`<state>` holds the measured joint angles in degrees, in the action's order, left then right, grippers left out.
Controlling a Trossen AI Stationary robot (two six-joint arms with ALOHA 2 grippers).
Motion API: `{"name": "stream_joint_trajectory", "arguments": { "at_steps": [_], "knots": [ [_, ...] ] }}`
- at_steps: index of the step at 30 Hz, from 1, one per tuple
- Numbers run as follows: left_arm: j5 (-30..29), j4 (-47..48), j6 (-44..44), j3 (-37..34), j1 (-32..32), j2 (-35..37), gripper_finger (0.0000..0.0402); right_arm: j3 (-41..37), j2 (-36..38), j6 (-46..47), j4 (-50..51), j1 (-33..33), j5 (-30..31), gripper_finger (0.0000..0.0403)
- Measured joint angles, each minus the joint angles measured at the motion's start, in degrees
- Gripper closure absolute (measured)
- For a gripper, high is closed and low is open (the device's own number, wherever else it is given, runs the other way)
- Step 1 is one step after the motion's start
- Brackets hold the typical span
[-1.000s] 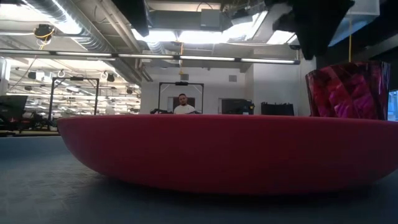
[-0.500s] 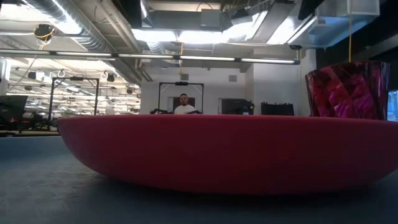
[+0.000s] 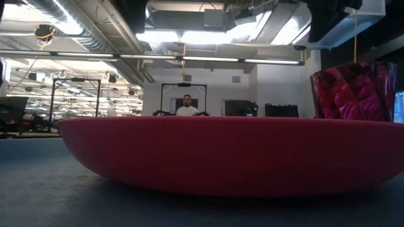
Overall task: Pick and place plate/cup/fork/spoon on tray
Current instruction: Put the orange spoon on the blue serving tray to the left of the pink plate
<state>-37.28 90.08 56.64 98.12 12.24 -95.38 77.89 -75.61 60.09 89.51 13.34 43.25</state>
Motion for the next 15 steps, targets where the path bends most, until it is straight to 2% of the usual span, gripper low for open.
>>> {"name": "stream_joint_trajectory", "arguments": {
  "at_steps": [5, 11, 15],
  "knots": [
    [4.7, 0.0, -2.6, 0.0, -7.2, -0.1, 0.0317, -0.6, 0.0, -0.5, 0.0, -0.1, -0.3, 0.0298],
    [5.2, -0.1, -4.7, -0.3, -15.2, 0.0, 0.0317, -0.6, 0.1, -3.2, 0.2, -0.1, 0.6, 0.0298],
    [7.6, -0.1, -4.7, -4.0, -20.1, 2.9, 0.0317, -0.6, 0.1, -3.6, 0.3, -0.1, 1.7, 0.0298]
  ]
}}
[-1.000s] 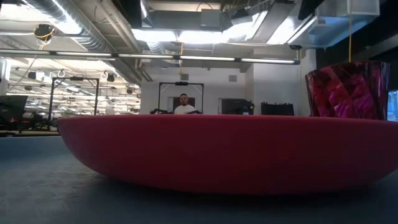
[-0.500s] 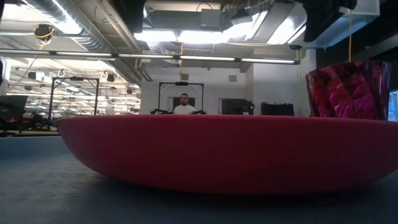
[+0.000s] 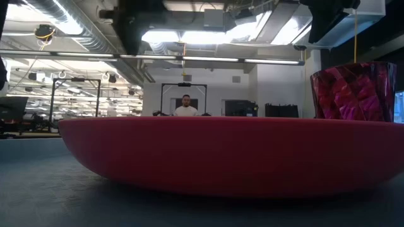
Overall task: Pick and place plate/cup/fork/spoon on tray
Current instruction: Put the orange spoon on the blue serving tray to the left of the pink plate
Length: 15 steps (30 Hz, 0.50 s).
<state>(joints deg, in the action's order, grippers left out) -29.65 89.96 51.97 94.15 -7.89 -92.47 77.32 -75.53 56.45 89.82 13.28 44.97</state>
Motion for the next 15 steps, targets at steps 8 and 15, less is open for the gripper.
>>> {"name": "stream_joint_trajectory", "arguments": {
  "at_steps": [8, 15],
  "knots": [
    [2.8, -4.5, 8.0, -14.8, -7.3, 9.3, 0.0317, 0.0, 0.0, -1.5, 0.2, 0.0, 1.6, 0.0298],
    [3.2, -14.4, 4.8, -23.5, -6.1, 12.3, 0.0317, -0.4, 0.0, 0.2, 0.0, -0.3, 0.7, 0.0298]
  ]
}}
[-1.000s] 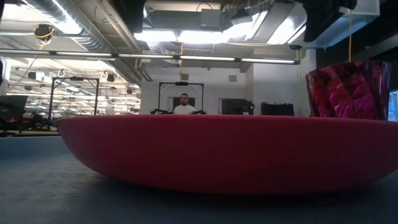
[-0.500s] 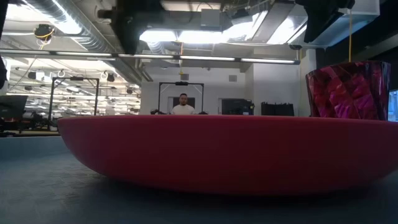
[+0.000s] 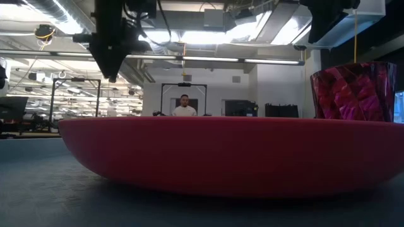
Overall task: Pick and place plate/cup/fork/spoon on tray
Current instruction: Put the orange spoon on the blue serving tray to the left of the pink plate
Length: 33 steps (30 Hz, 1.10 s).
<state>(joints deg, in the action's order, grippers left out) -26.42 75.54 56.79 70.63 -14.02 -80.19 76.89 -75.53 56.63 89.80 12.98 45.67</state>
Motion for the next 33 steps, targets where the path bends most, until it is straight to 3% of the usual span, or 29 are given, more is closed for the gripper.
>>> {"name": "stream_joint_trajectory", "arguments": {
  "at_steps": [5, 15, 27, 33],
  "knots": [
    [-0.3, -3.3, -3.4, -3.0, 0.2, 0.1, 0.0317, -5.4, 0.0, 6.9, -0.3, -3.9, -0.8, 0.0298],
    [-2.0, -11.4, -14.0, -3.8, 0.7, 0.1, 0.0317, -15.3, 0.0, 13.6, -8.3, -21.4, -4.7, 0.0298],
    [-2.0, -14.5, -18.4, -3.8, 0.7, 0.1, 0.0317, -27.6, 0.0, -4.7, -32.6, -37.9, -15.6, 0.0298],
    [-1.6, -14.6, -20.2, -3.8, 0.7, 0.1, 0.0317, -33.7, 0.0, -5.8, -39.0, -44.0, -17.2, 0.0298]
  ]
}}
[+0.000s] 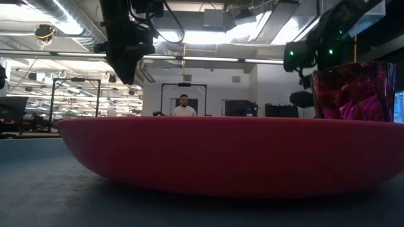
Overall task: Pick and place plate/cup/fork/spoon on tray
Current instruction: Put the orange spoon on the blue serving tray to the left of the pink plate
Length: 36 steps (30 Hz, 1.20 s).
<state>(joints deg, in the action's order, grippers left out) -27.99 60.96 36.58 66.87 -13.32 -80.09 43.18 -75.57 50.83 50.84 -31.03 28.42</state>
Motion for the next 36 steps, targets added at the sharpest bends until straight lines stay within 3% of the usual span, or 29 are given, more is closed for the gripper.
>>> {"name": "stream_joint_trajectory", "arguments": {
  "at_steps": [23, 36],
  "knots": [
    [0.1, -1.9, -4.5, 0.0, 0.0, 0.0, 0.0317, -10.7, 0.0, -1.9, -12.8, -8.5, -4.3, 0.0298],
    [0.2, -3.3, -5.3, 0.0, 0.0, 0.0, 0.0317, -11.7, -3.5, -5.0, -16.4, -13.5, -5.0, 0.0298]
  ]
}}
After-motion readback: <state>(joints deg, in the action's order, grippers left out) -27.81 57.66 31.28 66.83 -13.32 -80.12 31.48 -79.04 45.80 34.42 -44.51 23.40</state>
